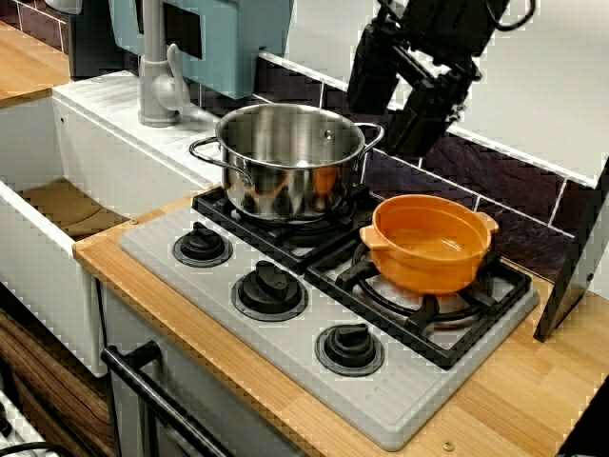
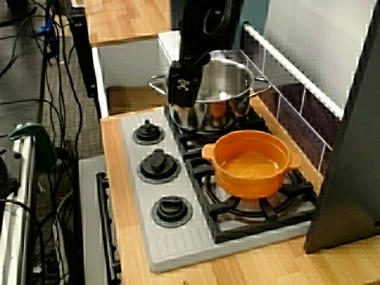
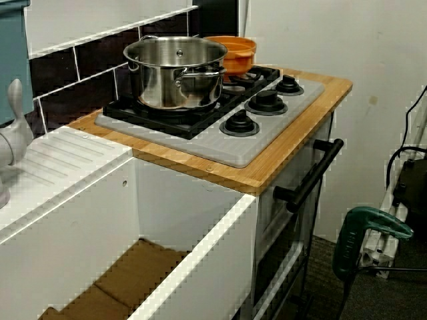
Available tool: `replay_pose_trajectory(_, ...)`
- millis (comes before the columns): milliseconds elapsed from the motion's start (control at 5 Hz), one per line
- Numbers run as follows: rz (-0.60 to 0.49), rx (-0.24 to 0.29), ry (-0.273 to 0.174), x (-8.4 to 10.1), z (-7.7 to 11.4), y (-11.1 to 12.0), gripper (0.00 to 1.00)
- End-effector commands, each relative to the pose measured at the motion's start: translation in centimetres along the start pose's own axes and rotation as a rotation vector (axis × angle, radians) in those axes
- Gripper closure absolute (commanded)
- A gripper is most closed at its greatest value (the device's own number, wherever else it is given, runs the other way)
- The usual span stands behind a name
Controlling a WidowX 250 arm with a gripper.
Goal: Lift pot from stove
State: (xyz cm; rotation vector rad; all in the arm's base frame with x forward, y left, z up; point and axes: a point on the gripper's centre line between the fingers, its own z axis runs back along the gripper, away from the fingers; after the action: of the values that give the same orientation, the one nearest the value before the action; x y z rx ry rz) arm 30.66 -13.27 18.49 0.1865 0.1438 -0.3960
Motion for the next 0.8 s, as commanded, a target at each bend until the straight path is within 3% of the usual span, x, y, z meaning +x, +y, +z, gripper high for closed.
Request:
replay_pose_trajectory(0, 0.045, -0.014, -0.037, 1.3, -1.7, 1.3, 0.00)
replay_pose_trajectory(400, 0.085, -0.060, -0.136, 4.1, -4.2, 3.4, 0.00)
replay_pose_trajectory(600, 0.108, -0.089, -0.207, 5.3, -4.6, 4.0, 0.00)
